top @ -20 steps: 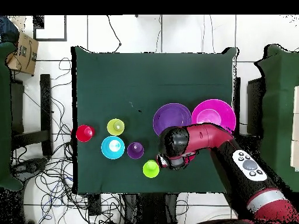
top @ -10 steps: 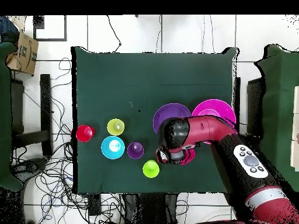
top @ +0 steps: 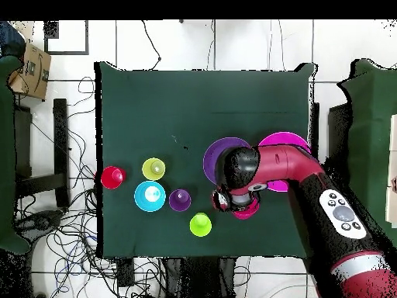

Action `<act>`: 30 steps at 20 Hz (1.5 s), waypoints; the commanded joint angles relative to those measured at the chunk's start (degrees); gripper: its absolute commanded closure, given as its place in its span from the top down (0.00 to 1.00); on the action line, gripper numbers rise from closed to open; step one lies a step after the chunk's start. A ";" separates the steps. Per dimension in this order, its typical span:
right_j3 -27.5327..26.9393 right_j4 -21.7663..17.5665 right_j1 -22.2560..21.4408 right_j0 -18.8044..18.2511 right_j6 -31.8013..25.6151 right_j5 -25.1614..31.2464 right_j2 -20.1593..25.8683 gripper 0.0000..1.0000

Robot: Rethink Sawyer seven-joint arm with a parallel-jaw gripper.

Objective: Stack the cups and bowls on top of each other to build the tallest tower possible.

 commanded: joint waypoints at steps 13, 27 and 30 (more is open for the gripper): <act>-13.19 -3.67 8.86 2.99 -7.69 -0.83 0.99 1.00; -9.68 -6.14 10.24 1.60 -7.35 -5.34 -0.08 1.00; -8.50 -7.24 9.70 1.45 -9.49 -4.03 -0.11 1.00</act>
